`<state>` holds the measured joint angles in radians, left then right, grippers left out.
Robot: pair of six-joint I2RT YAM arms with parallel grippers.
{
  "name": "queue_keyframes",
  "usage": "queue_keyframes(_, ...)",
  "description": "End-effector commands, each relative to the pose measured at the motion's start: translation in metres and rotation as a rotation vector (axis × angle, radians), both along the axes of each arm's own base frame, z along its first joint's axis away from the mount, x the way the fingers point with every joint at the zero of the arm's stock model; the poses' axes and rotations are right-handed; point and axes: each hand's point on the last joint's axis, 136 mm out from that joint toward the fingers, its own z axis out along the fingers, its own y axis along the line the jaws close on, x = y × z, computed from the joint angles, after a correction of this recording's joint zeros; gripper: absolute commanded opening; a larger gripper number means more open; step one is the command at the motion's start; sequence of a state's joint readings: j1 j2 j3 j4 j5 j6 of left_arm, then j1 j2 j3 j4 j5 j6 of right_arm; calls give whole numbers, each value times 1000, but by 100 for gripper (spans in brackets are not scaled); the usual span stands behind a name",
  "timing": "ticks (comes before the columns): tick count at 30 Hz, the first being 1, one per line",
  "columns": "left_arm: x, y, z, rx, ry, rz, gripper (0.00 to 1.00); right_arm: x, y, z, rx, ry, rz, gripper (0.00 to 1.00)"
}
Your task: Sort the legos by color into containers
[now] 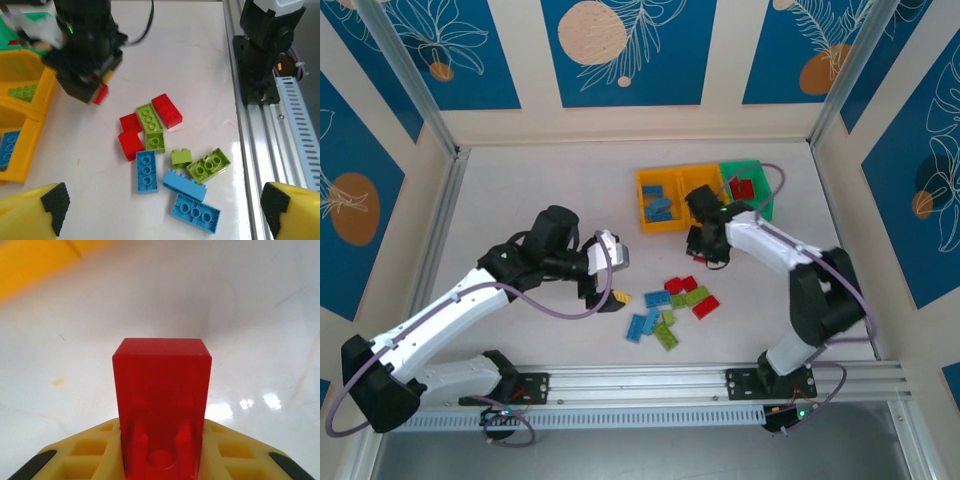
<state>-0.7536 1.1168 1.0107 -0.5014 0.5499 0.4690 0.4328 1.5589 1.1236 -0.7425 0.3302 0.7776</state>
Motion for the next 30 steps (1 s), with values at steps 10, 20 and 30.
queue_keyframes(10, 8, -31, 19, -52, -87, 29, 100, 159, -117, 40, -58, -192, -129, 29)
queue_keyframes(20, 18, -24, 21, -61, -142, 129, 100, 176, -133, 57, -45, -147, -191, 61)
queue_keyframes(30, 27, -25, 18, -71, -199, 149, 100, 32, -88, 84, 143, -150, -253, 62)
